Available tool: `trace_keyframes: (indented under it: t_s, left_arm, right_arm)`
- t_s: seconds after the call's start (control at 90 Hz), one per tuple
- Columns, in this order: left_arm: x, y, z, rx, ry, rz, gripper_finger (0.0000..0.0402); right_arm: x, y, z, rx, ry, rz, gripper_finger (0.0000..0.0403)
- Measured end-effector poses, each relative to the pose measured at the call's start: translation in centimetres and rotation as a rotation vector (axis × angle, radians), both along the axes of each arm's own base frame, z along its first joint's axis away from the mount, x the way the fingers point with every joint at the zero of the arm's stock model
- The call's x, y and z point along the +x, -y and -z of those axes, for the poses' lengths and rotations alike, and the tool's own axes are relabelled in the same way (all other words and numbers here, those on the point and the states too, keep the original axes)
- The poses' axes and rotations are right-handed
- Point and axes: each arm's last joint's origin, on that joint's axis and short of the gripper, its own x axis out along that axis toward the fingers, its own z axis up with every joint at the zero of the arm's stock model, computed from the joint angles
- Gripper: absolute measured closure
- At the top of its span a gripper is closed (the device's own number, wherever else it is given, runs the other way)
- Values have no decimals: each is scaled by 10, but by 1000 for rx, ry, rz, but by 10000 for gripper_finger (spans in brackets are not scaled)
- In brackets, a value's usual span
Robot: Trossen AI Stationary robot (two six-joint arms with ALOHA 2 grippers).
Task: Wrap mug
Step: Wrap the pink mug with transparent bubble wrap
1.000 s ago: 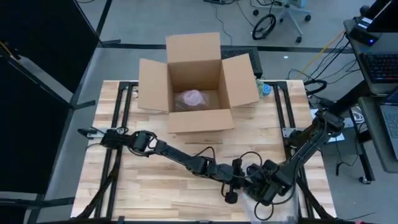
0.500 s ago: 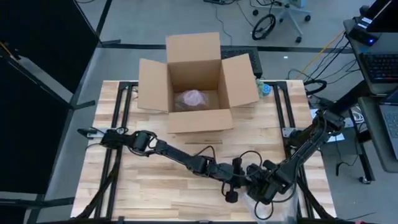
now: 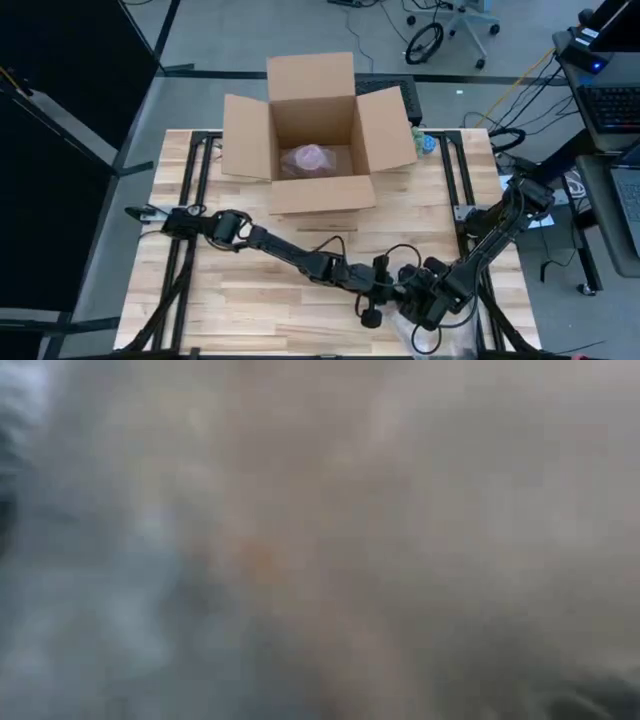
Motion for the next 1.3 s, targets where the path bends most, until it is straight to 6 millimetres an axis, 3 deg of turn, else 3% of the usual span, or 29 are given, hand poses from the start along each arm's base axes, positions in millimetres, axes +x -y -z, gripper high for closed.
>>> trace_keyframes:
  t_s: [0.189, 0.667, 1.3]
  left_arm:
    - [0, 0, 0, -1, 2, 0, 402]
    - [1, -1, -1, 0, 7, -8, 402]
    - [1, -1, -1, 0, 6, -8, 402]
  right_arm:
    - [-1, 1, -2, -6, -16, -17, 169]
    - [-8, 3, -24, 72, 22, -77, 174]
    - [-26, 24, -72, 138, 144, -203, 174]
